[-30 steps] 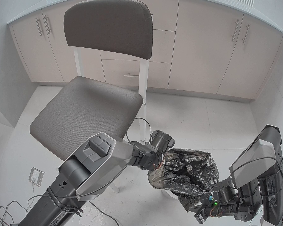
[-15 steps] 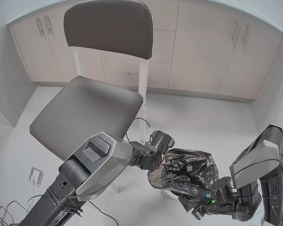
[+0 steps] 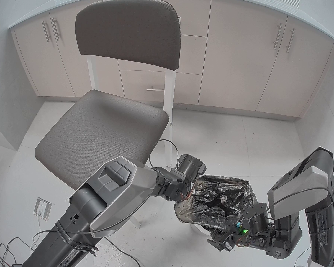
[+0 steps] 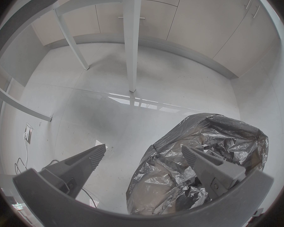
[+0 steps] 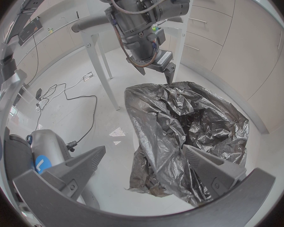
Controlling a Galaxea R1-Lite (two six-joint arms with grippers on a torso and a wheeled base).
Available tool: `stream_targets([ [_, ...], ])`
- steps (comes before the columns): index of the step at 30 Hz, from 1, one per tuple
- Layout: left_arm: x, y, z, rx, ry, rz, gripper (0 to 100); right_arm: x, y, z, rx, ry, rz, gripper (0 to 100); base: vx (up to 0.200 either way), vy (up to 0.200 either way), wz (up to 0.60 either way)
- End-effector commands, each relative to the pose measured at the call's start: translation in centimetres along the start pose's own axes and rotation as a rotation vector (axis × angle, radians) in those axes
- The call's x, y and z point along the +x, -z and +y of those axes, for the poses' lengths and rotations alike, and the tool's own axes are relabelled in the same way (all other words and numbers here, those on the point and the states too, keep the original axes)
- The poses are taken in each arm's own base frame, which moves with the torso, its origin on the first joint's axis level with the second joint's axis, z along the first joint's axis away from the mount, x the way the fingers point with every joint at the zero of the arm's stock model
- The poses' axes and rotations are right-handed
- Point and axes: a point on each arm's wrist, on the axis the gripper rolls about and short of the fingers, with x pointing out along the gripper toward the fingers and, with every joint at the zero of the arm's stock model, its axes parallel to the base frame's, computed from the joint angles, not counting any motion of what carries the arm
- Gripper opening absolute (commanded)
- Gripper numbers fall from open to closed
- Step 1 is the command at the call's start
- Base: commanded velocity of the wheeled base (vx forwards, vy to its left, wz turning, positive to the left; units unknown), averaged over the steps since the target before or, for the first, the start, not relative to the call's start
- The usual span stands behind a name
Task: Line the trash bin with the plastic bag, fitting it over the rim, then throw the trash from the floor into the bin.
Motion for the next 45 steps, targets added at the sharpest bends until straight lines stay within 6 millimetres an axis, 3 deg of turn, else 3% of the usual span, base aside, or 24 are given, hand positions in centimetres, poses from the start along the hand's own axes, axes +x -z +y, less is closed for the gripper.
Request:
stream_targets([
  [1, 0.0, 0.0, 0.0, 0.000, -0.002, -0.001, 100, 1.6, 0.5, -0.6, 0.017, 0.028, 0.000, 100, 0.000, 0.000, 0.00],
  [5, 0.0, 0.0, 0.0, 0.000, -0.002, -0.001, 100, 3.1, 0.9, -1.4, 0.038, 0.071, 0.002, 100, 0.000, 0.000, 0.00],
  [11, 0.0, 0.1, 0.0, 0.001, -0.001, 0.000, 100, 4.0, 0.6, -2.0, 0.050, 0.093, -0.025, 100, 0.000, 0.000, 0.00],
  [31, 0.0, 0.1, 0.0, 0.001, -0.001, 0.000, 100, 4.4, 1.0, -2.3, 0.058, 0.102, -0.013, 100, 0.000, 0.000, 0.00],
  [32, 0.0, 0.1, 0.0, 0.001, -0.001, 0.000, 100, 4.5, 1.1, -2.4, 0.059, 0.105, -0.009, 0, 0.000, 0.000, 0.00],
  [45, 0.0, 0.1, 0.0, 0.001, -0.001, 0.000, 100, 4.5, 1.2, -2.7, 0.062, 0.112, -0.010, 0, 0.000, 0.000, 0.00],
])
